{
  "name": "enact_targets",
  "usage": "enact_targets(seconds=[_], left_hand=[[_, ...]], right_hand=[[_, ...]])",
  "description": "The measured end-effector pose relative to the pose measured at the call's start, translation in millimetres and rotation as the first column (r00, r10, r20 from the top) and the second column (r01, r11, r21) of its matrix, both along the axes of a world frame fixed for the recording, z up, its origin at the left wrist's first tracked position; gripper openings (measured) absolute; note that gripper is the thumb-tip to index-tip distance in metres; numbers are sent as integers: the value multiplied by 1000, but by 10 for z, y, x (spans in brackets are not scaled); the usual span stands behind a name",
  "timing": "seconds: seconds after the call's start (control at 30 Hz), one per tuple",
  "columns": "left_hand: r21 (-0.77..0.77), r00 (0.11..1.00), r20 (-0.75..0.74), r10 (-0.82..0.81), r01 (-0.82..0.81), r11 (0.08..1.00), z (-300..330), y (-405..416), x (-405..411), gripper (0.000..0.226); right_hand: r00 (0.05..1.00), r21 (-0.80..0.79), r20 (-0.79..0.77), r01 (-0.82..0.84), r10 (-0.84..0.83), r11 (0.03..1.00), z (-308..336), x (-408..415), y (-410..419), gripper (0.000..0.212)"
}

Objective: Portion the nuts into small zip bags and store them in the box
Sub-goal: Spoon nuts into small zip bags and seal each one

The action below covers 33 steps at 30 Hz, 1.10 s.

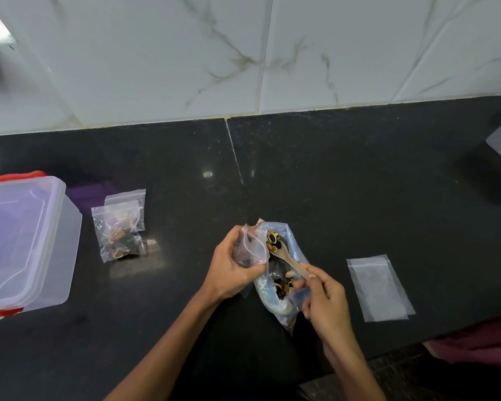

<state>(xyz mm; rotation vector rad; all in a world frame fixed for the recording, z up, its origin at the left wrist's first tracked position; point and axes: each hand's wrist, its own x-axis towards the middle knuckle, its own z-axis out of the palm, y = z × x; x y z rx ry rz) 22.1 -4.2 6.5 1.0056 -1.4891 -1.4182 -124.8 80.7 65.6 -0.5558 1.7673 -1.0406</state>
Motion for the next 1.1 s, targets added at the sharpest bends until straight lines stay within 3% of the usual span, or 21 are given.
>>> enact_targets(seconds=[0.13,0.3,0.4,0.5,0.57,0.63,0.8,1.1], left_hand=[[-19,1000,6,18,-18,1000,-3,17,-16,43],[-27,1000,8,20,-19,999,-12,30,-10,43],[-22,1000,19,14,-14,1000,-5,44,-10,41],[-23,999,37,6,-5,1000,3,45,-13,38],[-35,998,64,0,2,999,8,38,-17,34],[-40,997,75,-6,9,999,14,27,-14,32],[-42,998,65,22,-19,999,8,37,-4,33],[-11,998,21,61,-60,998,47,82,45,42]], right_hand=[[997,58,77,18,-23,998,-12,-30,21,31],[999,67,-38,30,-27,997,-87,-4,58,30],[965,63,-261,-10,26,998,-73,12,109,30],[770,93,-611,-159,182,983,-34,127,134,33],[686,106,-690,-221,232,969,-45,246,101,37],[685,129,-683,-230,254,965,-84,292,52,37],[943,60,-308,-113,126,992,-123,82,15,33],[959,13,-281,-27,30,1000,-95,-12,165,34]])
